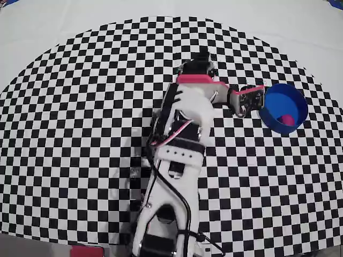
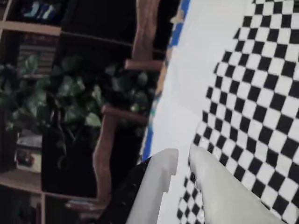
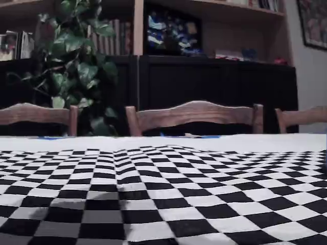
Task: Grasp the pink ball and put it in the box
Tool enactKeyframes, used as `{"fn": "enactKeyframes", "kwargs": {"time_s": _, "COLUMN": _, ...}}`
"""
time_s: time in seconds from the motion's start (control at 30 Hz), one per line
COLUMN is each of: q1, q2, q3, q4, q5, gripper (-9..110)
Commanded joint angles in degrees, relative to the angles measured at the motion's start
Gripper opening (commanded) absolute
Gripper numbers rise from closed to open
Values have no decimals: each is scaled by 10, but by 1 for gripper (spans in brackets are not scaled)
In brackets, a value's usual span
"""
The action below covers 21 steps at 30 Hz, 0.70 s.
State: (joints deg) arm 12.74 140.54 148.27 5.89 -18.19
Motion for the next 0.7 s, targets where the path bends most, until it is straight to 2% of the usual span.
{"fn": "enactKeyframes", "kwargs": {"time_s": 0.0, "q1": -21, "q2": 101, "q3": 62, "q4": 27, "q5": 21, "gripper": 0}}
{"fn": "enactKeyframes", "kwargs": {"time_s": 0.67, "q1": -117, "q2": 457, "q3": 297, "q4": 209, "q5": 50, "gripper": 0}}
